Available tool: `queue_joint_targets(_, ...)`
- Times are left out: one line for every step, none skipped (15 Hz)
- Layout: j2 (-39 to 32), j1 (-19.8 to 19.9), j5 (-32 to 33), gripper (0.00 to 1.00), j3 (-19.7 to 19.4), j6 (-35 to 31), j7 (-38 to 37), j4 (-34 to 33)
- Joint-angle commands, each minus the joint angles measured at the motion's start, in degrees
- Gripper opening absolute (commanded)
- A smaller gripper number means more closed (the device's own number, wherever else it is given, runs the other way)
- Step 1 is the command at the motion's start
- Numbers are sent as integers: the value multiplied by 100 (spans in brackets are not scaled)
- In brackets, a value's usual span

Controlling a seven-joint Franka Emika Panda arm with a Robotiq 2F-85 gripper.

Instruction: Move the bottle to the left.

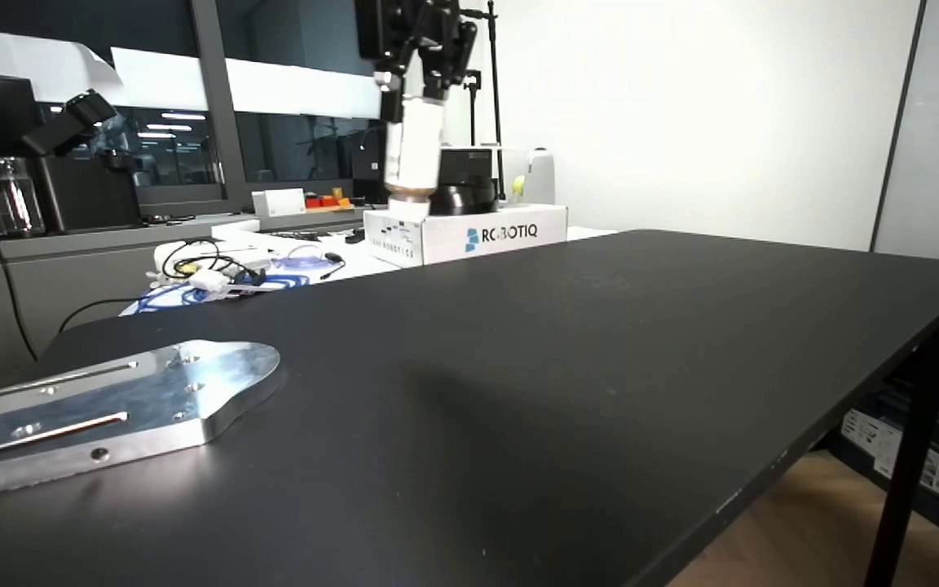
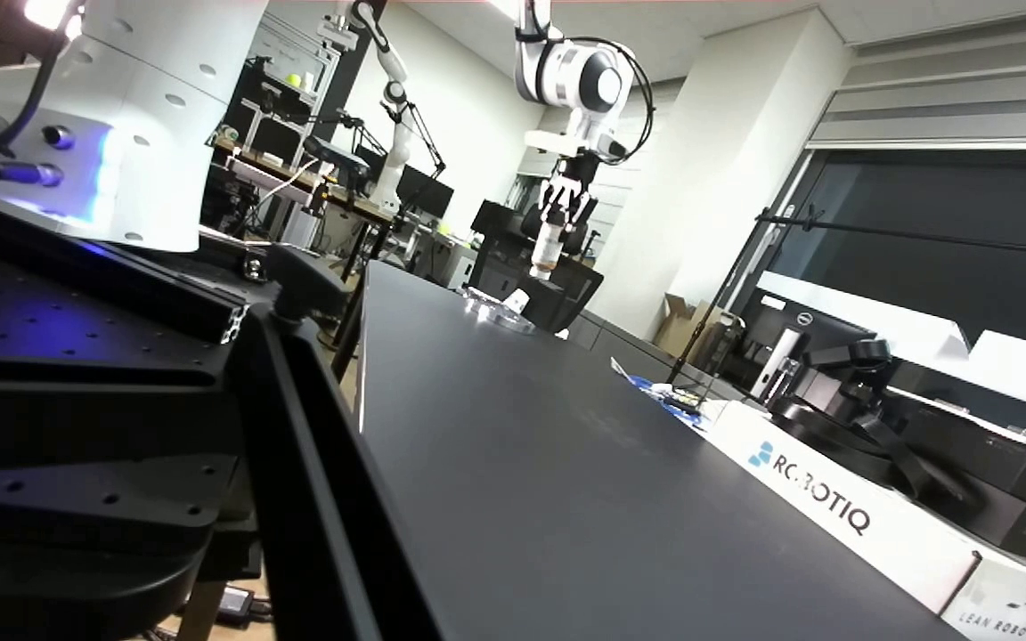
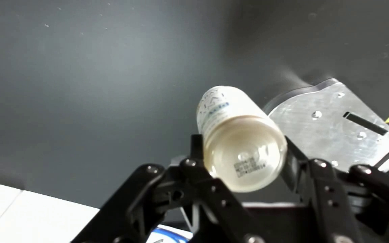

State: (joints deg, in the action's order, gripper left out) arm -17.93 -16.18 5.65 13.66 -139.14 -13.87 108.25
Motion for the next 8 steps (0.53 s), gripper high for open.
queue_joint_targets(-909,-525,114,30,86,714,239,-1434)
queue_joint_targets(-1103,-724,219,30,47,899,174,-1742)
queue_joint_targets(-634,-557,-8,55,3,474,194,-951)
queue_joint_targets(-813,-702,42,55,8,610,192,-1224)
queue_joint_targets(-938,-792,71,55,7,675,192,-1404)
queue_joint_targets(-1017,-831,75,55,4,694,194,-1499)
queue_joint_targets(-1060,-830,76,55,-4,719,196,-1552)
queue_joint_targets(-1071,-816,76,55,-14,730,205,-1570)
